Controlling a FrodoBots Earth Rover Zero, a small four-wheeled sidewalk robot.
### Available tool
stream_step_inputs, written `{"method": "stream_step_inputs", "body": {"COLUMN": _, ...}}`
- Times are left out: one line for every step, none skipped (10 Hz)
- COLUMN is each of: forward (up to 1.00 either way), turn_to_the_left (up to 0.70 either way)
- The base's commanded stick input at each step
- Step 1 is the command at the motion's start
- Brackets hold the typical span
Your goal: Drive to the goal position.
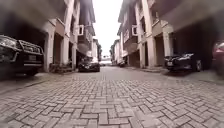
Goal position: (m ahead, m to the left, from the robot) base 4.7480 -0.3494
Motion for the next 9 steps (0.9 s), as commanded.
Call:
{"method": "stream_step_inputs", "body": {"forward": 0.70, "turn_to_the_left": 0.00}}
{"method": "stream_step_inputs", "body": {"forward": 0.70, "turn_to_the_left": 0.00}}
{"method": "stream_step_inputs", "body": {"forward": 0.70, "turn_to_the_left": 0.00}}
{"method": "stream_step_inputs", "body": {"forward": 0.70, "turn_to_the_left": 0.00}}
{"method": "stream_step_inputs", "body": {"forward": 0.70, "turn_to_the_left": 0.00}}
{"method": "stream_step_inputs", "body": {"forward": 0.70, "turn_to_the_left": 0.00}}
{"method": "stream_step_inputs", "body": {"forward": 0.70, "turn_to_the_left": 0.00}}
{"method": "stream_step_inputs", "body": {"forward": 0.70, "turn_to_the_left": 0.00}}
{"method": "stream_step_inputs", "body": {"forward": 0.70, "turn_to_the_left": 0.00}}
